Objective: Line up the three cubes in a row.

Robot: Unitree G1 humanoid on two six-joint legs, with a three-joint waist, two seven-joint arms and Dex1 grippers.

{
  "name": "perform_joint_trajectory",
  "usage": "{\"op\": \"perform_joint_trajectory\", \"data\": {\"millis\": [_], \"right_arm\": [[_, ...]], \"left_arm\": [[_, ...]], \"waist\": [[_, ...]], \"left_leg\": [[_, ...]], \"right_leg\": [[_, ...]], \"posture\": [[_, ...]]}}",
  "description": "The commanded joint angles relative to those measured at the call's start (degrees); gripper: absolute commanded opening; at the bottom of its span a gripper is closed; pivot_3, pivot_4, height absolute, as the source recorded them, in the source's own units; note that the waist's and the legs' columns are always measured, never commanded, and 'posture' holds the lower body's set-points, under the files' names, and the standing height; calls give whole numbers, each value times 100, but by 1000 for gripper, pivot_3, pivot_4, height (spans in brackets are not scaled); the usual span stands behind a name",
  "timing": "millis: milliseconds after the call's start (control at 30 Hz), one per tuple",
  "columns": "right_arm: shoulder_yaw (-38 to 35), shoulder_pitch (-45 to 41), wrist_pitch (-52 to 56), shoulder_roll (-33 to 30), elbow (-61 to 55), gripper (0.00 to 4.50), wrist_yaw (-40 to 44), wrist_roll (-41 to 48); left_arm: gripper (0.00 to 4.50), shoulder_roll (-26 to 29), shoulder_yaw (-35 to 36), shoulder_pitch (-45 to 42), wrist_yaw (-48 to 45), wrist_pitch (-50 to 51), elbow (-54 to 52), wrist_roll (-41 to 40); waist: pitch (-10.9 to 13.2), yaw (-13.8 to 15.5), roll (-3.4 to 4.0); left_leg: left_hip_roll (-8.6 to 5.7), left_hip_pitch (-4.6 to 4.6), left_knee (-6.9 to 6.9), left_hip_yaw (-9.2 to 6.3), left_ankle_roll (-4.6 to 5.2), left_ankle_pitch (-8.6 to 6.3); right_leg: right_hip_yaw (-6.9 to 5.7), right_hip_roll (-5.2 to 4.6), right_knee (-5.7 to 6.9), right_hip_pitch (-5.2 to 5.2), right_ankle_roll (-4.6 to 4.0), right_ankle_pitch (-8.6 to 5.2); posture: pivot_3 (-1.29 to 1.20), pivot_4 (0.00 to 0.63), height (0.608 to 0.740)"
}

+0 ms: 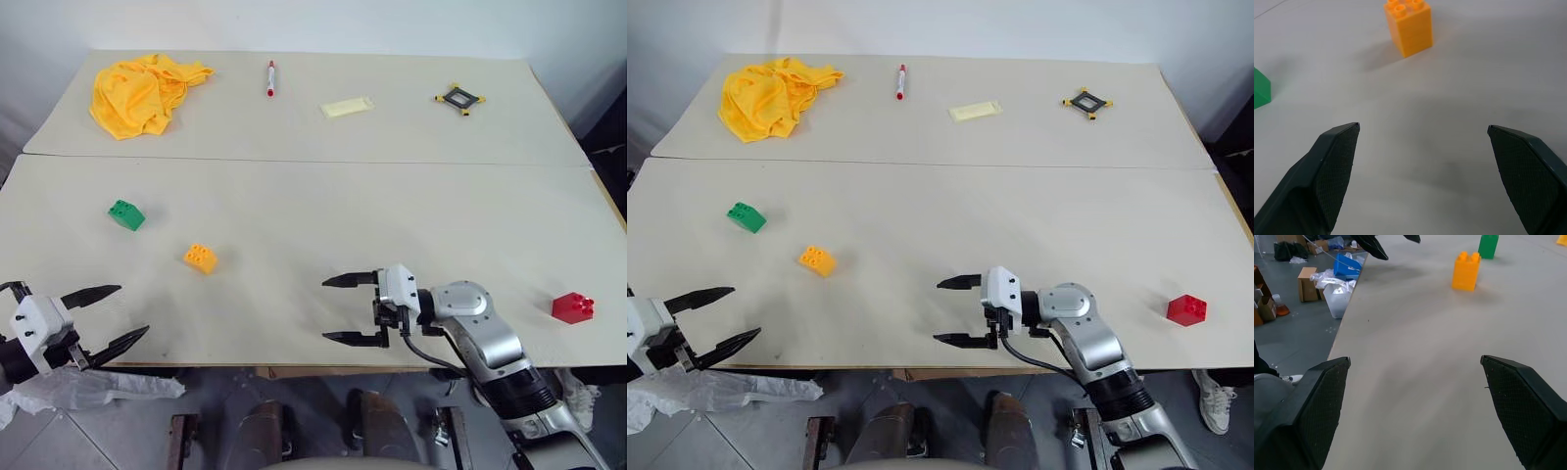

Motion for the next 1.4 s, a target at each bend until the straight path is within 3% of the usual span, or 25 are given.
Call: {"op": "perform_joint_trajectory", "data": {"millis": [33, 200, 233, 333, 433, 567, 733, 867, 933, 1100, 1233, 1400], "right_arm": [[-70, -23, -101, 9, -44, 4500, 29, 31], [-442, 115, 227, -30, -270, 4500, -254, 330], [-632, 125, 384, -75, -398, 4500, -335, 509], [-1243, 76, 944, -199, -924, 4500, -724, 1085], [-1531, 191, 1265, -308, -1411, 4500, -1141, 1166], [-2429, 848, 1348, -638, -1823, 4500, -1598, 1230], [-4087, 2028, 1425, -1120, -2192, 4500, -1920, 1386], [-5510, 3044, 1132, -1342, -1644, 4500, -1840, 1188], [-5915, 3488, 811, -1395, -1412, 4500, -1653, 1000], [-7040, 4175, 549, -1175, -811, 4500, -2110, 909], [-7394, 4468, 818, -1083, -629, 4500, -2461, 965], [-7529, 5001, 2659, -1279, -1270, 4500, -2893, 1680]], "left_arm": [[4461, -91, 127, 0, 166, 137, -232, -181], [4461, -169, 442, -263, 533, 1050, -868, -1024], [4461, -99, 464, -317, 714, 1651, -1338, -1518], [4461, 63, -43, -562, 1050, 2718, -2540, -2119], [4461, 98, -645, -909, 880, 2686, -2619, -1662], [4461, -15, -2123, -1971, 876, 3283, -3084, -1469], [4461, -437, -3392, -3048, 996, 3489, -2972, -750], [4461, -968, -4180, -3630, 996, 3603, -2673, -312], [4461, -1148, -4425, -3672, 984, 3602, -2757, -202], [4461, -1671, -4839, -3690, 990, 3403, -2515, 96], [4461, -2034, -4830, -3835, 1101, 3220, -2290, 251], [4461, -2153, -4908, -3806, 915, 2940, -2131, 408]], "waist": [[0, 4, -1], [-4, 21, -9], [-6, 13, -13], [-3, 33, -9], [-4, 35, 1], [-3, 164, 2], [-4, 252, 1], [-5, 317, 0], [-6, 320, 0], [-7, 294, 4], [-9, 297, 6], [-19, 301, 24]], "left_leg": [[0, 0, 0, 0, 0, 0], [0, -2, 3, -5, 0, 0], [0, -2, 5, -8, 0, 0], [-2, -3, 5, -14, 0, 0], [-9, 2, 6, -17, 0, 0], [-7, 0, 4, -10, -2, 0], [-24, -2, 4, 1, 7, 3], [-20, -1, 6, 10, 11, 5], [-21, 1, 5, 13, 12, 6], [-15, 6, 5, 23, 14, 8], [-13, 10, 8, 22, 15, 10], [-13, 7, 6, 19, 15, 10]], "right_leg": [[0, 0, 1, 0, 0, 0], [1, -1, 5, 1, 0, 0], [4, -2, 7, 2, 0, 0], [18, -9, 6, 4, 0, 0], [39, -11, 8, 8, 0, 0], [4, 8, 13, 3, -3, -1], [13, 3, 6, 4, 3, 2], [16, 8, 2, 7, 6, 3], [18, 9, 0, 8, 6, 3], [30, 14, -7, 9, 12, 5], [33, 12, -3, 12, 12, 5], [33, 8, -4, 11, 12, 5]], "posture": [[0, 150, 740], [0, 150, 740], [0, 150, 740], [0, 150, 740], [0, 150, 740], [0, 150, 740], [0, 150, 740], [0, 150, 740], [0, 150, 740], [0, 150, 740], [0, 150, 740], [0, 150, 740]]}}
